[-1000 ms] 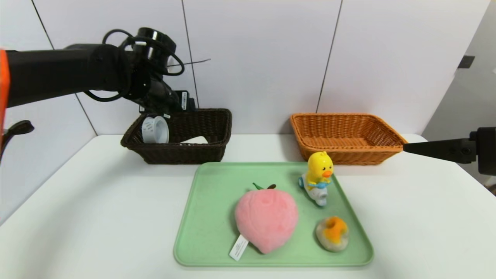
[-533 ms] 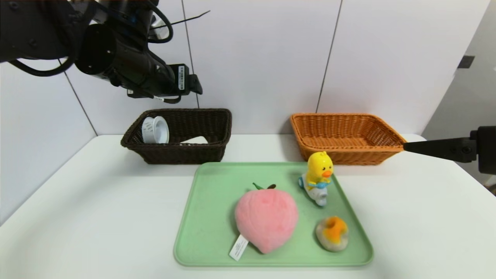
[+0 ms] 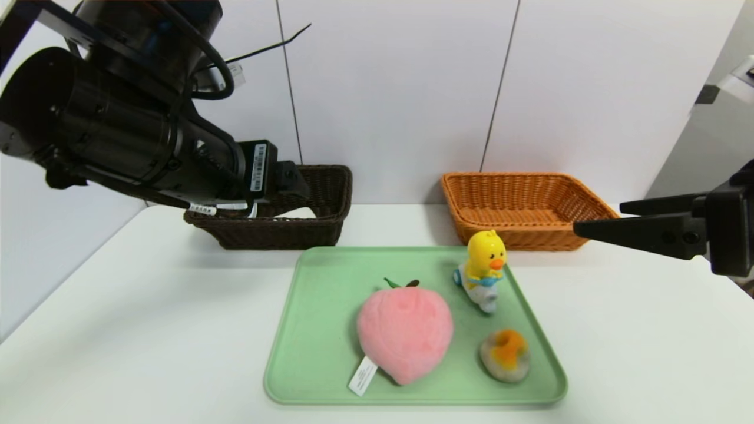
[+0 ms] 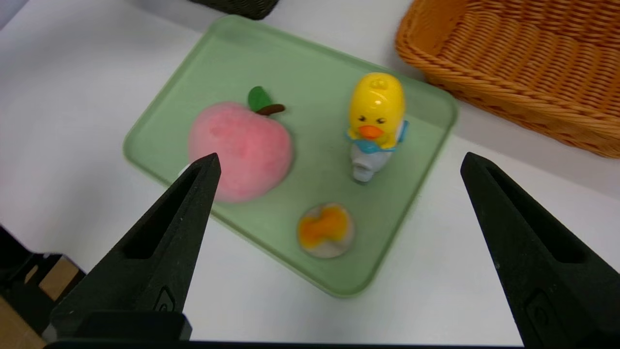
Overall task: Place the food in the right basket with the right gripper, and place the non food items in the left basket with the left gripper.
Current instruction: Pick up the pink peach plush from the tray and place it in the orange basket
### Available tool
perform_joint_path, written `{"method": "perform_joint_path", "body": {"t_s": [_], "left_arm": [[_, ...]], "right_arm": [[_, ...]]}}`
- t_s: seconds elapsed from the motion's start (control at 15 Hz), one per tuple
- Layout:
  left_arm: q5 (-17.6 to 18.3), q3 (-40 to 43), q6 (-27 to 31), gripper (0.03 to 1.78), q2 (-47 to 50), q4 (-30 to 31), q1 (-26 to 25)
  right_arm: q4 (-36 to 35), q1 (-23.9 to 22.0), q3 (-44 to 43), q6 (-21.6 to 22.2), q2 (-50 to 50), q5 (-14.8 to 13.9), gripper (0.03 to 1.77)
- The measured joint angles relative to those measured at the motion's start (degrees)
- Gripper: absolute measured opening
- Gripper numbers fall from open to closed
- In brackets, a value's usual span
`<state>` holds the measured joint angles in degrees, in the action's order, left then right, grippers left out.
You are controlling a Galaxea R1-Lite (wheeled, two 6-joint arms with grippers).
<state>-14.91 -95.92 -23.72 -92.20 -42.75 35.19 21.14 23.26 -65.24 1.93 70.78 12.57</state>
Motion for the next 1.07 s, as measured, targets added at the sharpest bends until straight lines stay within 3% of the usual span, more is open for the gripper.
{"method": "perform_joint_path", "body": {"t_s": [0.33, 0.67, 0.87, 1.07], "left_arm": [[0.0, 5.8, -0.1, 1.69, 4.5, 0.0, 0.6], [0.0, 8.3, -0.4, 1.69, 6.3, 0.1, 0.7], [0.0, 8.5, -0.4, 1.69, 6.4, 0.1, 0.7], [0.1, 8.5, -0.2, 1.69, 6.1, 0.3, 0.7]], "right_arm": [[0.0, 11.4, -1.0, -0.9, 5.2, -0.1, 1.71], [0.1, 15.7, -3.7, -2.9, 12.6, -1.1, 1.71], [0.5, 16.2, -6.9, -2.9, 17.3, -3.5, 1.71], [0.7, 17.4, -10.5, -3.0, 22.8, -8.5, 1.71]]}}
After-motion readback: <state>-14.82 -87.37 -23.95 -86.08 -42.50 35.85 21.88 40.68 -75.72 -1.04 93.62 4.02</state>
